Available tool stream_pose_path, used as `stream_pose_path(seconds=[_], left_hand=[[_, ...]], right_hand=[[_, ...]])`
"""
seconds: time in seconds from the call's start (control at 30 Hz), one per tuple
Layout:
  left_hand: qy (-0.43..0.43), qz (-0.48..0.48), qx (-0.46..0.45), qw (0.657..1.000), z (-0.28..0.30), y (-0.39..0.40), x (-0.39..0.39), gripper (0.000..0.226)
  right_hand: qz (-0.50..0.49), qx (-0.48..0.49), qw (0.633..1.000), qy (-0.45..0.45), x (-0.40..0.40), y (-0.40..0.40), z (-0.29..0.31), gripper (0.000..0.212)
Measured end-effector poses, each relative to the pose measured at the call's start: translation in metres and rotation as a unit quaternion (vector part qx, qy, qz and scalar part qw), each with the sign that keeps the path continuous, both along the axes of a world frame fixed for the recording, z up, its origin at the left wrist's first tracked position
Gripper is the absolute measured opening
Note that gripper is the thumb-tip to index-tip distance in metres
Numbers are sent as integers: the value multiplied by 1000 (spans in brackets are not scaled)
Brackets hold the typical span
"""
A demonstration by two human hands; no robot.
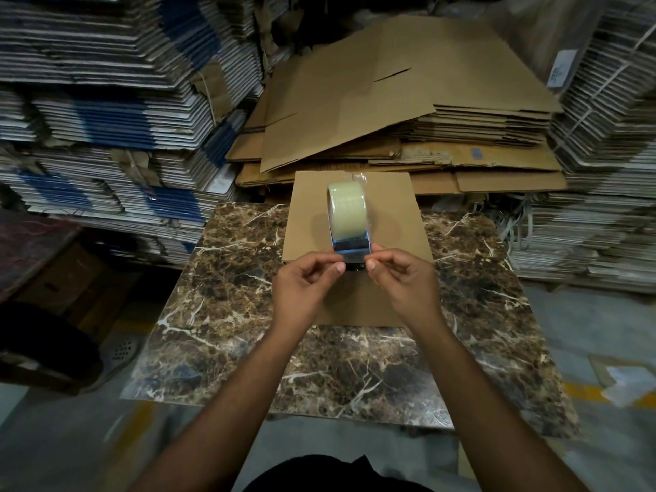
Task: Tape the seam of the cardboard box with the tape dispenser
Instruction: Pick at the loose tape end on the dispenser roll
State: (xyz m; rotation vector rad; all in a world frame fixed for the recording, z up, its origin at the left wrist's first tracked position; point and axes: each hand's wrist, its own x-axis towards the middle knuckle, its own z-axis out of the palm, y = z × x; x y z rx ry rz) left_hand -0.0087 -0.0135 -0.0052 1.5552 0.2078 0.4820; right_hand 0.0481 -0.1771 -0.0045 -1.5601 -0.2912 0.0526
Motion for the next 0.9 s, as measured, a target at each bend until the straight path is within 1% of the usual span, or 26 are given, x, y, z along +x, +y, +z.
stream_pose_path(seconds=[0.1,0.2,0.23,0.33,0.43,0.67,0.8,0.9], left_hand=[[1,4,-2,1000,-1,0,0,14],[0,11,0,1000,-1,-1,1,12],[1,12,-2,1000,-1,-1,1,12],[7,16,-1,1000,-1,-1,1,12],[3,11,-4,1000,0,-2,0,15],[-2,4,-36,999,5,-6,-3,22],[1,8,-21,1000,2,-4,-1,13],[4,13,-23,1000,0,-4,-2,10]], right_hand=[[-5,14,1000,7,-2,0,2,14],[-19,28,999,15,-4,1,1,22],[-21,34,999,18,-4,1,0,21],[-13,34,999,13,-3,1,-2,9],[-4,39,999,20,-3,1,0,15],[5,20,1000,13,-3,0,4,13],[5,12,1000,8,-1,0,4,14],[7,24,1000,13,-2,0,4,14]])
